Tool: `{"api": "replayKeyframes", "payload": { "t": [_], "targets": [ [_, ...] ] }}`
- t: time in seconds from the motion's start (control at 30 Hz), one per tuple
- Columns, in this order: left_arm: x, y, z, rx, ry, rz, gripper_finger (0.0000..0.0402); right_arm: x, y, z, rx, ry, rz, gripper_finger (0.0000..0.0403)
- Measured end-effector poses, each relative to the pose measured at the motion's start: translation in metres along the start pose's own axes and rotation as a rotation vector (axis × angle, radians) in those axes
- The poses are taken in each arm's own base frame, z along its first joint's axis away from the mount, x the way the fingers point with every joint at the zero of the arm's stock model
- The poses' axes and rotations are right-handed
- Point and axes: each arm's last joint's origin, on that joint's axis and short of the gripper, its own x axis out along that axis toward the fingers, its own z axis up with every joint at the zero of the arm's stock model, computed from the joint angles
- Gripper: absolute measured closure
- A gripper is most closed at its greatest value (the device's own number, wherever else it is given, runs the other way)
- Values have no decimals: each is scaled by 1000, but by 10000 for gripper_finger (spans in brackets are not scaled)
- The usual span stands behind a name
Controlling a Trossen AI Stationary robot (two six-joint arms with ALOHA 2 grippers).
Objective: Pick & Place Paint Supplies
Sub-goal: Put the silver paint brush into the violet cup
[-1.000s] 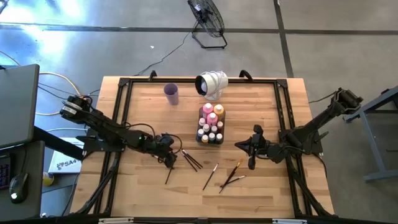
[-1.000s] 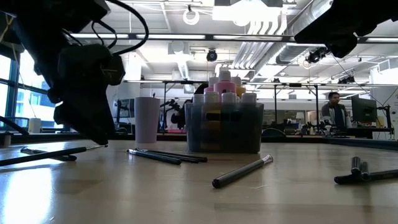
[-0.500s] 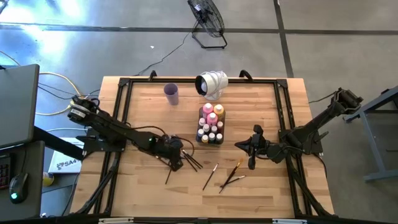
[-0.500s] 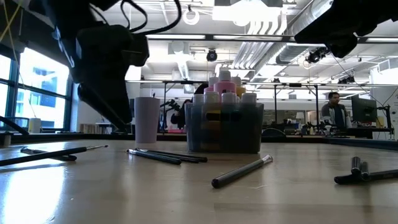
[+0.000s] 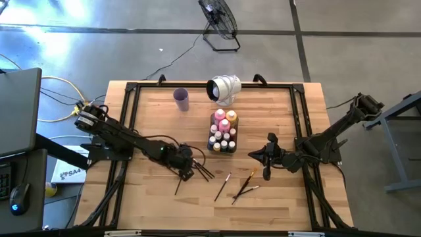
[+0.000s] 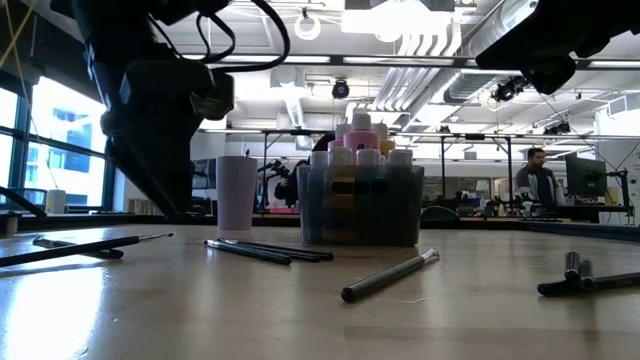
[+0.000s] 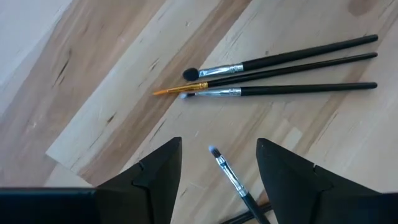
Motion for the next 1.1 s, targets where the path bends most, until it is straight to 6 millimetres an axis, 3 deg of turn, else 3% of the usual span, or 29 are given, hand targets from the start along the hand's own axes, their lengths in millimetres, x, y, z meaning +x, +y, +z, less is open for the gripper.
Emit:
{"api": "replayKeyframes", "payload": {
  "t": [0.33, 0.67, 1.1],
  "targets": [
    [0, -1, 0, -6, -4, -7, 199, 0, 0, 0, 0, -1, -1, 401],
    [23, -1, -7, -14, 61, 39, 199, 0, 0, 0, -1, 0, -1, 401],
    [25, -1, -7, -18, 55, 45, 199, 0, 0, 0, -1, -1, -1, 401]
  ]
}}
